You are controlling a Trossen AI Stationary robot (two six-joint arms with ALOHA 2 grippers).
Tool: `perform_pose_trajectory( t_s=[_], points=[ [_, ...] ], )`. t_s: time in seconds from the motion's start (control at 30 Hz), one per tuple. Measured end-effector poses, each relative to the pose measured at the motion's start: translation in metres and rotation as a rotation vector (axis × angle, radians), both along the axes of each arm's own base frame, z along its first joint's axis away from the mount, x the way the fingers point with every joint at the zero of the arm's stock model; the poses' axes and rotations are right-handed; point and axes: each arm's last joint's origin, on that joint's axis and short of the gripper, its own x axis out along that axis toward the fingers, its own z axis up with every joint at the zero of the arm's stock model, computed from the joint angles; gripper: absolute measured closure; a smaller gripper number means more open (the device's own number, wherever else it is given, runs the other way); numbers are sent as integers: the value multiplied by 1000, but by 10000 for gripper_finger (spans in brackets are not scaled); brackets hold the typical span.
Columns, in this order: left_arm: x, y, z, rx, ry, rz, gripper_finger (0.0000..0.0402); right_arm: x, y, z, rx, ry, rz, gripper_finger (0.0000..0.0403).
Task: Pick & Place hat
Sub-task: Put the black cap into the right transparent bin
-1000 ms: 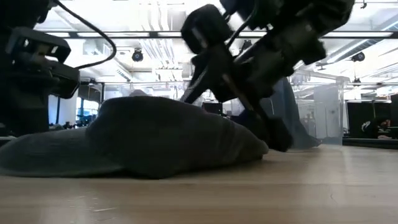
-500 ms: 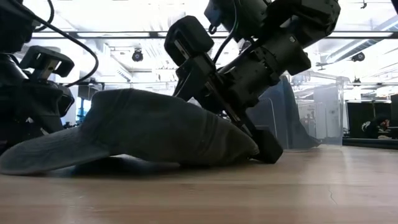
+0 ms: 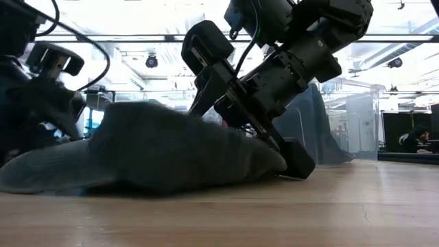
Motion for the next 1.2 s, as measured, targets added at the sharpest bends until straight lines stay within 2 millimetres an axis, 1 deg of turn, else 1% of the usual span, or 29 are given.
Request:
perform_pose_trajectory(
  t_s=[0.2,0.27,0.43,0.6,0.7,0.8,0.9,1.03,1.1,1.13,1.2],
  points=[
    [7,-2,13,18,-159,-26,273,5,-9,-1,-3,-8,-19,156],
    [9,-2,16,32,-185,-27,273,9,-14,1,-15,-19,-22,156],
    [11,-1,14,58,-166,-37,273,19,-29,8,-45,-49,-41,156],
    [11,-2,2,45,-73,-59,273,27,-36,15,-72,-74,-44,156],
    [16,-5,2,38,-88,-62,273,29,-36,17,-80,-71,-39,156],
    [22,-7,7,59,-156,-74,276,29,-36,17,-86,-54,-35,156],
    [28,-8,13,106,-194,-95,294,29,-35,18,-98,-59,-10,156],
    [31,-9,19,158,-235,-110,347,29,-33,22,-96,-78,87,156],
    [31,-9,21,159,-244,-108,379,26,-32,27,-91,-72,138,156],
    [31,-9,22,156,-249,-106,388,23,-31,31,-88,-59,164,156],
    [31,-9,23,148,-252,-98,391,15,-31,44,-109,-31,215,156]
  ],
)
